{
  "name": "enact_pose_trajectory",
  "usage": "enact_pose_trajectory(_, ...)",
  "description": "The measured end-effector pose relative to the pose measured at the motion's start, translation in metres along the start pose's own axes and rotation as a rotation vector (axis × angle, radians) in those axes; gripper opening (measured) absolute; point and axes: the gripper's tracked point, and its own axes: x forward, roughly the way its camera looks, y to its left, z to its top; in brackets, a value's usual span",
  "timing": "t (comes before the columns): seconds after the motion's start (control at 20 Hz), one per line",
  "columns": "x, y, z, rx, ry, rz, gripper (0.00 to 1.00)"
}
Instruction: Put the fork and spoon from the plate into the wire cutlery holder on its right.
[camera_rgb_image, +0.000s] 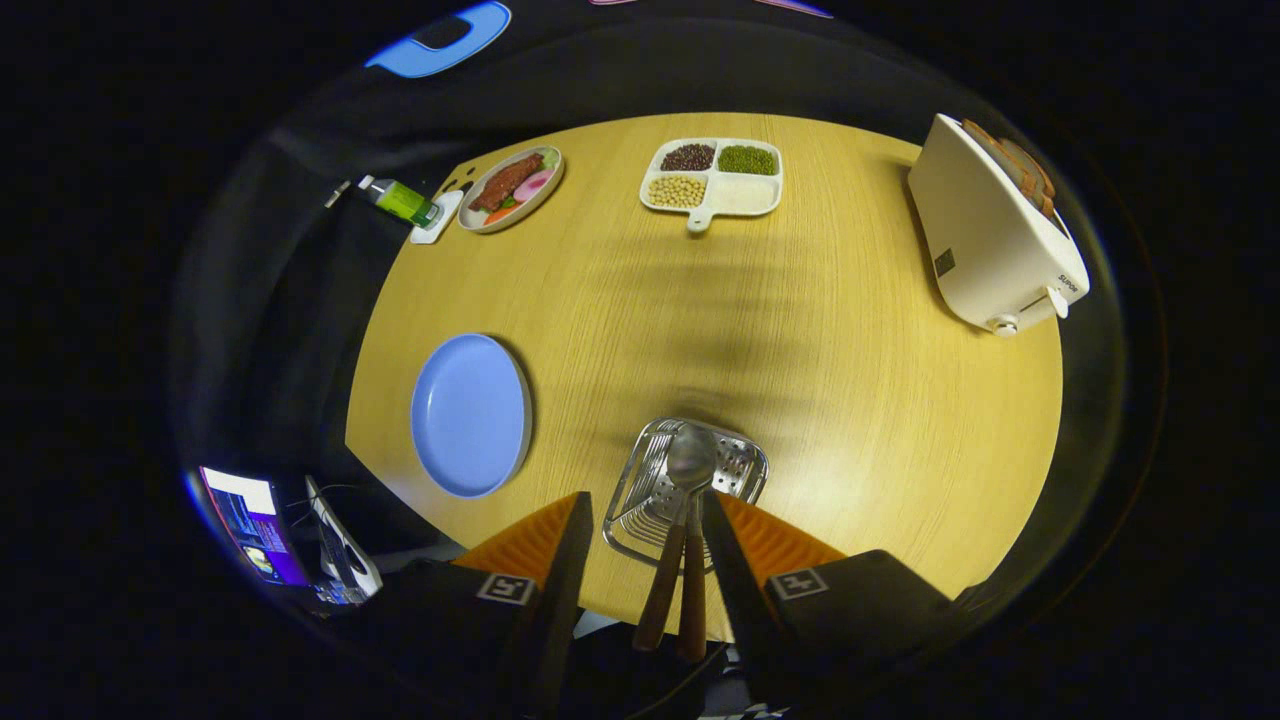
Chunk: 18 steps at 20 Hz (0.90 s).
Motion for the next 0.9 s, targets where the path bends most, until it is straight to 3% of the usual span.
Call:
enact_pose_trajectory(0.05,-0.005,-0.001,0.002,-0.001,-0.038,0.003,0.82)
enact_pose_trajectory(0.2,-0.022,-0.004,0.009,0.021,-0.157,0.016,0.83)
enact_pose_trajectory(0.5,-0.066,-0.016,0.014,0.045,-0.382,-0.014,0.99)
enact_pose_trajectory(0.9,-0.106,-0.019,0.029,-0.070,-0.614,-0.063,0.99)
